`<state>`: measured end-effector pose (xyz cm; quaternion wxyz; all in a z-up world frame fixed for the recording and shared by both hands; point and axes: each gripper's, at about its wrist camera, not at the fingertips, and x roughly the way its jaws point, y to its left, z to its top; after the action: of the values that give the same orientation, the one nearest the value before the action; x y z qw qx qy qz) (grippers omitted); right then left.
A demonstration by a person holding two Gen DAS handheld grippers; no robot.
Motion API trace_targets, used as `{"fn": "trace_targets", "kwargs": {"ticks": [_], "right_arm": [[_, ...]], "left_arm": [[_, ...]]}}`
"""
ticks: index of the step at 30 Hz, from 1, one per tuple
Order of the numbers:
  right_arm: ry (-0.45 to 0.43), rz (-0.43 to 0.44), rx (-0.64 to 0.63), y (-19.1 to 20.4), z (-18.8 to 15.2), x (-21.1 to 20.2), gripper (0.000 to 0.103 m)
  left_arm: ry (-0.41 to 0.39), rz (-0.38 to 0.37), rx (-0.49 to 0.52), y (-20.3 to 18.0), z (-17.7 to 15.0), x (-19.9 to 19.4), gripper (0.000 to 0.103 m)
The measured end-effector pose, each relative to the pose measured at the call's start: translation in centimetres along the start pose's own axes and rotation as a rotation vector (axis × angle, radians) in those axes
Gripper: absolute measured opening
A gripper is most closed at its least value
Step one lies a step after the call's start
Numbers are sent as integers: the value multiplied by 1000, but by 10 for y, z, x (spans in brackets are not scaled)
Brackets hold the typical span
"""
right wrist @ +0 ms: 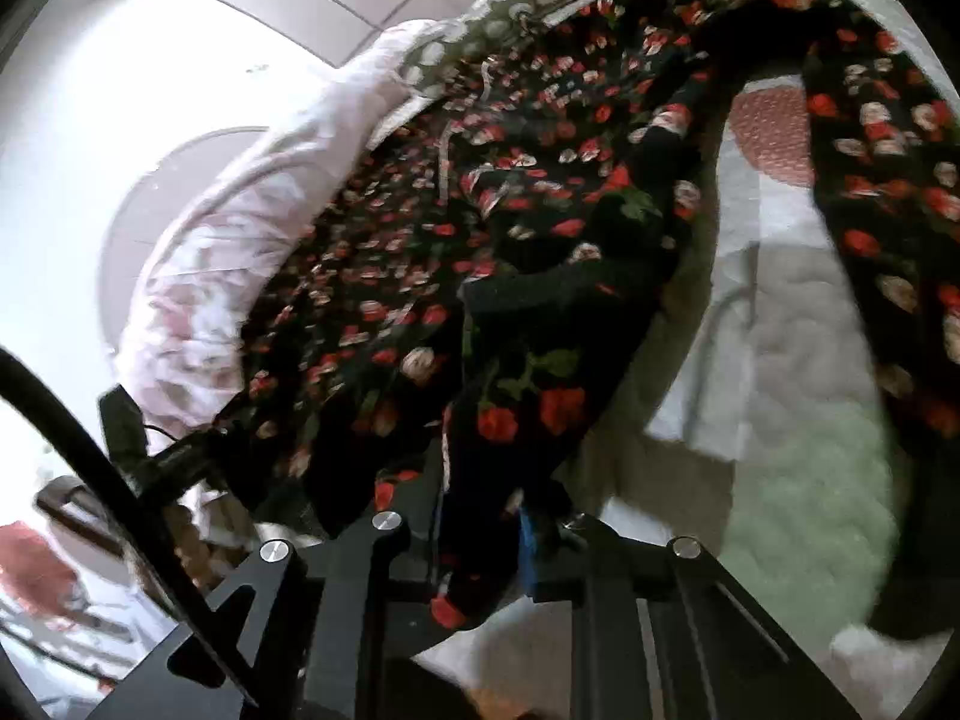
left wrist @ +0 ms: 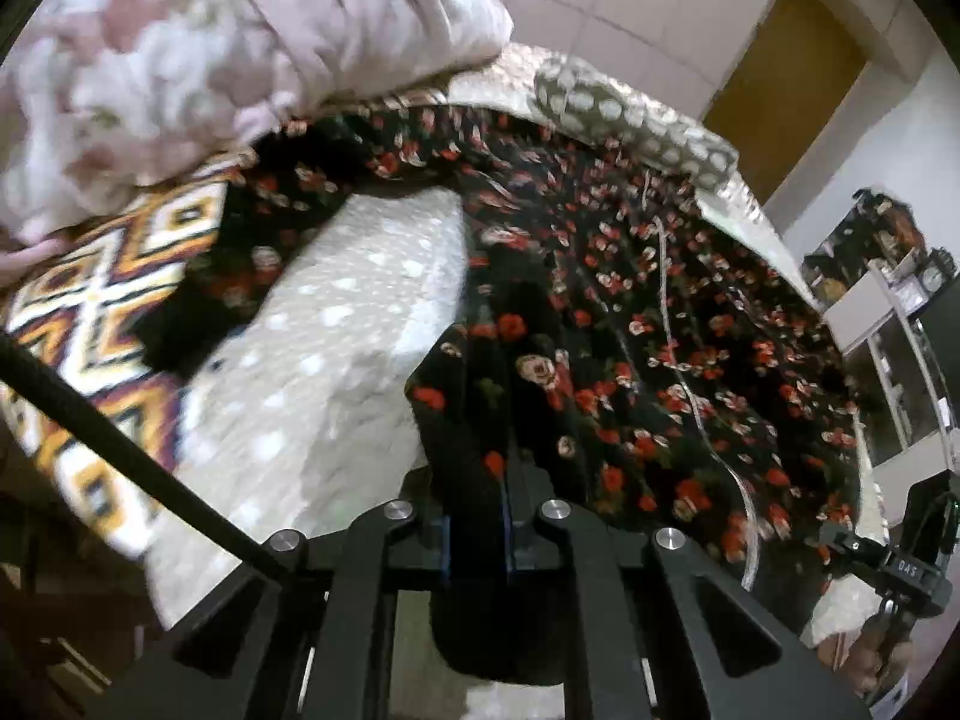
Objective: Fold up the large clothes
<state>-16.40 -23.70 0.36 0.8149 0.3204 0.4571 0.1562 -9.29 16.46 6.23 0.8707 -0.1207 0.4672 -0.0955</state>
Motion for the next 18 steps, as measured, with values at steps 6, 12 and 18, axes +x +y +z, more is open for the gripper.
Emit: {"fn": "trace_targets", "kwargs": {"ticks": [6, 12, 18], "right_arm": [[39, -23, -18, -21, -32, -47, 15], [46, -125, 19, -54, -52, -43, 22], [-25, -238, -115, -30, -36, -64, 38]], "left_arm": [[19, 26, -50, 30, -50, -27, 11], [46, 47, -138, 61, -69, -20, 17], [-105, 95, -155, 73, -46, -52, 51]]}}
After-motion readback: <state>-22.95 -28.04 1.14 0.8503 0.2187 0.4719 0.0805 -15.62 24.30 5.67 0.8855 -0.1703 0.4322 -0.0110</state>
